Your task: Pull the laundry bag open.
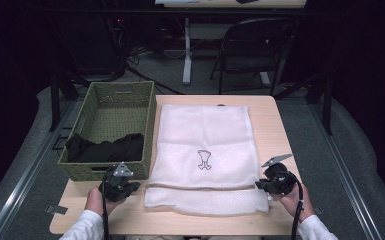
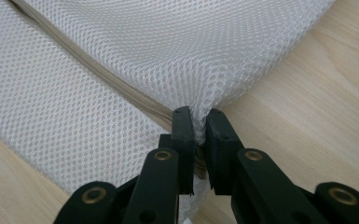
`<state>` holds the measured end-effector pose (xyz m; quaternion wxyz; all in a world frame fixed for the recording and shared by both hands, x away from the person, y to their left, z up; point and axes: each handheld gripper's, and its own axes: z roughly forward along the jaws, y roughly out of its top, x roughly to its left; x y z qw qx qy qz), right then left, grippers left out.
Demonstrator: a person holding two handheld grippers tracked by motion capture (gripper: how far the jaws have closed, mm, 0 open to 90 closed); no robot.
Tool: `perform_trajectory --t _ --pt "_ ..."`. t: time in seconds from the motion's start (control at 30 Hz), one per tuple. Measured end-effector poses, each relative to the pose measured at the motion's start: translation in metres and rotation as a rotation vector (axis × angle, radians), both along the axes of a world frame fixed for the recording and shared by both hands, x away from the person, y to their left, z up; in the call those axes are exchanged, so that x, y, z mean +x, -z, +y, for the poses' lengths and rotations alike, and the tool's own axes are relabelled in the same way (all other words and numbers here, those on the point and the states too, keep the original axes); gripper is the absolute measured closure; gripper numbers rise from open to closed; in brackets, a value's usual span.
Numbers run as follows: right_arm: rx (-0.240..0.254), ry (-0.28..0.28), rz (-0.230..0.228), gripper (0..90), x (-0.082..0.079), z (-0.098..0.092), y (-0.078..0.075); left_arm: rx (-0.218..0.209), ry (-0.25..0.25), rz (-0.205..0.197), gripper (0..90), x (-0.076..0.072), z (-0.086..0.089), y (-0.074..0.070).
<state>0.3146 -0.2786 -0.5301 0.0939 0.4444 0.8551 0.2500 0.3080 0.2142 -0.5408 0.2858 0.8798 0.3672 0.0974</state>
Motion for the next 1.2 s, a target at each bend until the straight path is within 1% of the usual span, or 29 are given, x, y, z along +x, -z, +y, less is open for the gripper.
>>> perform_trajectory --t 0.03,0.07,0.1,0.13,0.17,0.2,0.23,0.27,0.3,0.33,0.37,0.4,0.43,0.47,0.5,0.53,0.6,0.67,0.7,0.77,0.8,0.83,0.87,0.93,1.0,1.03,1.07,1.13,1.2 --pt "0.01 -0.013 0.0 83.3 0.0 0.0 0.0 -0.003 0.006 -0.005 89.8 -0.001 -0.001 -0.002" --pt "0.009 -0.009 0.009 83.0 0.001 0.002 0.002 -0.012 0.021 0.001 87.9 -0.001 -0.001 -0.004" --pt "0.01 -0.002 0.023 82.8 0.001 0.003 0.002 -0.024 0.024 -0.002 84.5 -0.002 -0.001 -0.005" --pt "0.002 -0.035 0.014 82.6 0.003 0.004 0.004 -0.022 0.027 -0.001 81.9 -0.003 -0.002 -0.005" --pt "0.001 -0.038 0.016 82.2 0.004 0.004 0.004 -0.026 0.038 -0.002 79.5 -0.003 -0.002 -0.006" --pt "-0.006 -0.044 0.016 81.8 0.005 0.004 0.005 -0.036 0.042 0.003 75.1 -0.004 -0.002 -0.007" --pt "-0.007 -0.042 0.023 81.2 0.005 0.005 0.005 -0.033 0.048 0.009 71.4 -0.004 -0.002 -0.008" --pt "-0.002 -0.04 0.028 80.2 0.005 0.005 0.005 -0.039 0.054 0.009 68.9 -0.005 -0.002 -0.008" --pt "-0.009 -0.045 0.026 78.7 0.005 0.005 0.006 -0.039 0.055 0.012 64.9 -0.005 -0.002 -0.009" --pt "-0.013 -0.046 0.028 76.1 0.005 0.004 0.006 -0.034 0.052 0.016 59.7 -0.005 -0.002 -0.009" --pt "0.003 -0.042 0.035 71.9 0.005 0.004 0.006 -0.036 0.051 0.014 55.6 -0.006 -0.001 -0.01" --pt "0.003 -0.047 0.038 69.6 0.005 0.003 0.006 -0.032 0.046 0.01 51.9 -0.006 -0.001 -0.01" --pt "0.001 -0.049 0.035 64.4 0.005 0.002 0.005 -0.019 0.045 0.01 47.6 -0.007 -0.001 -0.012" --pt "0.006 -0.051 0.035 61.3 0.005 0.002 0.005 -0.019 0.042 0.008 44.2 -0.007 0.0 -0.013" --pt "0.01 -0.055 0.039 59.2 0.005 0.003 0.005 -0.023 0.035 0.001 41.3 -0.008 0.0 -0.013" --pt "0.015 -0.053 0.04 54.7 0.004 0.003 0.004 -0.021 0.03 0.001 39.0 -0.008 0.001 -0.014" --pt "0.006 -0.059 0.036 48.4 0.005 0.002 0.004 -0.02 0.02 -0.007 34.2 -0.01 0.002 -0.016" --pt "0.024 -0.061 0.043 40.9 0.005 0.003 0.002 -0.021 0.016 -0.008 29.0 -0.011 0.003 -0.018" --pt "0.022 -0.065 0.04 38.7 0.004 0.003 0.002 -0.02 0.011 -0.013 27.2 -0.012 0.003 -0.018" --pt "0.013 -0.079 0.025 31.7 0.004 0.003 0.001 -0.018 0.013 -0.001 23.1 -0.013 0.004 -0.02" --pt "0.014 -0.067 0.024 27.7 0.004 0.005 0.0 -0.02 0.0 -0.014 22.6 -0.014 0.004 -0.02" --pt "0.005 -0.072 0.016 25.5 0.004 0.006 -0.001 -0.014 0.002 -0.012 21.5 -0.015 0.005 -0.021" --pt "0.015 -0.074 0.015 23.5 0.004 0.006 -0.001 -0.018 0.002 -0.007 20.3 -0.016 0.005 -0.021" --pt "0.011 -0.079 0.005 18.8 0.005 0.007 -0.002 -0.005 0.002 -0.017 19.0 -0.017 0.005 -0.022" --pt "0.018 -0.081 0.0 16.3 0.005 0.009 -0.004 -0.015 -0.004 -0.028 16.2 -0.019 0.005 -0.024" --pt "0.026 -0.086 -0.005 15.3 0.006 0.01 -0.004 -0.019 0.002 -0.023 15.1 -0.02 0.005 -0.025" --pt "0.026 -0.096 -0.012 15.1 0.006 0.01 -0.005 -0.017 0.005 -0.029 14.8 -0.02 0.005 -0.026" --pt "0.033 -0.101 -0.007 13.9 0.007 0.012 -0.005 -0.011 0.009 -0.033 13.7 -0.02 0.005 -0.026" --pt "0.037 -0.113 -0.01 13.2 0.008 0.013 -0.006 -0.019 0.013 -0.027 13.1 -0.021 0.004 -0.026"
